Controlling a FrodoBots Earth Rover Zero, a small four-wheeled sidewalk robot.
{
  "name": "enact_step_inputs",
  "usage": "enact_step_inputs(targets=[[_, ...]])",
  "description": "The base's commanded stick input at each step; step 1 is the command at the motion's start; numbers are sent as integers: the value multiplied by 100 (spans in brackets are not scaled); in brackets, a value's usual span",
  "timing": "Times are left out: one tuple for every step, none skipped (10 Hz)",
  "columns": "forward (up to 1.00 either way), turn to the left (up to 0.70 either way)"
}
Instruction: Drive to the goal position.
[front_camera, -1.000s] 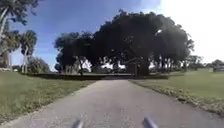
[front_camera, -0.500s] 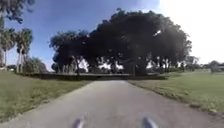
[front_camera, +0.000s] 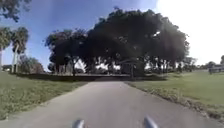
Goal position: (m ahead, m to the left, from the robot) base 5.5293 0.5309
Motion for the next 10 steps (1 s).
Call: enact_step_inputs(targets=[[85,0],[85,0],[85,0],[85,0],[85,7],[85,16],[85,34],[85,34],[85,34],[85,34]])
